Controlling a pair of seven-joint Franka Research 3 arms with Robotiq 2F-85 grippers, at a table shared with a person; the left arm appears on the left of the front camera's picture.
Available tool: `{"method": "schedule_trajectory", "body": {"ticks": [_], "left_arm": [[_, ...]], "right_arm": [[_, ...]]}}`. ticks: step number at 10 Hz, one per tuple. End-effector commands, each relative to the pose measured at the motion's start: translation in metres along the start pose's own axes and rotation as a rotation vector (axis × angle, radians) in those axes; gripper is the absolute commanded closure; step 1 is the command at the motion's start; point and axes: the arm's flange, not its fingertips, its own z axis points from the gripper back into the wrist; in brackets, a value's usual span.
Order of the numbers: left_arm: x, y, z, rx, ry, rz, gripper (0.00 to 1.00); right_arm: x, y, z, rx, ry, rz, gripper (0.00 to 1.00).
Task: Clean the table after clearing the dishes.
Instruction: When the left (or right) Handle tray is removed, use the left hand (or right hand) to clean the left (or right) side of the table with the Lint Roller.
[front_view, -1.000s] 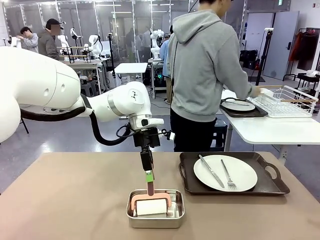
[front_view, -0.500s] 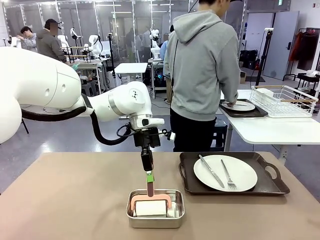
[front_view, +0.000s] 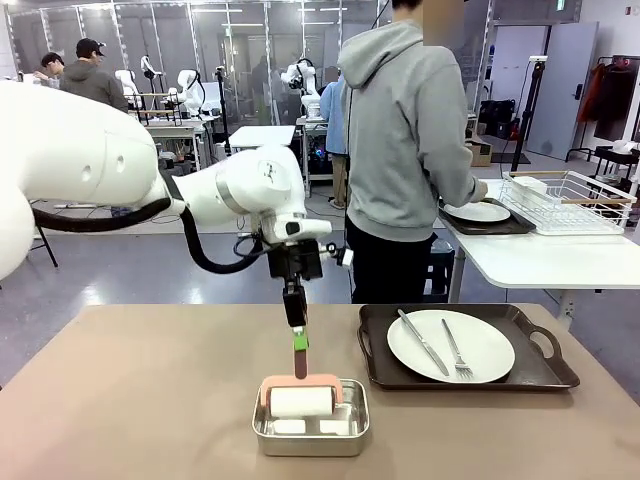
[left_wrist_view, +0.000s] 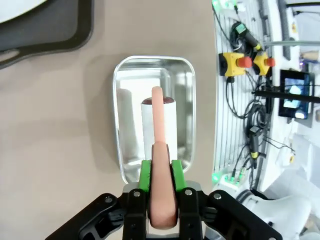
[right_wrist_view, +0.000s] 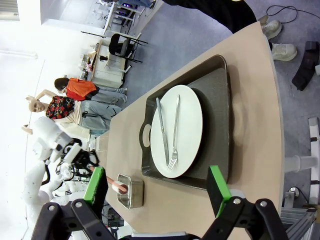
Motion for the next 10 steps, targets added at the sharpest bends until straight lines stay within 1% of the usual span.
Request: {"method": "schedule_trajectory", "body": {"ticks": [1,2,4,5,6,7,8,10], "left_arm": [[-0.009,-0.054,0.044,0.076,0.011,0.118,0.96],[-0.016,-0.07,0.06,0.137,-0.026,0.241,0.96],[-0.042,-0.1,0.083,0.317,-0.1,0.421,0.96],[-0.059,-0.109,0.089,0.379,-0.189,0.506,0.96],[-0.074,-0.115,0.089,0.451,-0.242,0.619,0.96],[-0.084,-0.12,0.088,0.5,-0.293,0.693,0.96],[-0.092,-0.124,0.085,0.551,-0.298,0.683,0.96],[-0.103,-0.128,0.08,0.576,-0.324,0.635,0.96]], "right_arm": [[-0.002,0.003,0.001,0.005,0.0,0.002,0.0],[-0.002,0.003,0.001,0.005,0.0,0.002,0.0],[-0.002,0.003,0.001,0.005,0.0,0.002,0.0],[-0.002,0.003,0.001,0.005,0.0,0.002,0.0],[-0.002,0.003,0.001,0.005,0.0,0.002,0.0],[-0.002,0.003,0.001,0.005,0.0,0.002,0.0],[-0.002,0.003,0.001,0.005,0.0,0.002,0.0],[-0.002,0.003,0.001,0.005,0.0,0.002,0.0]]}}
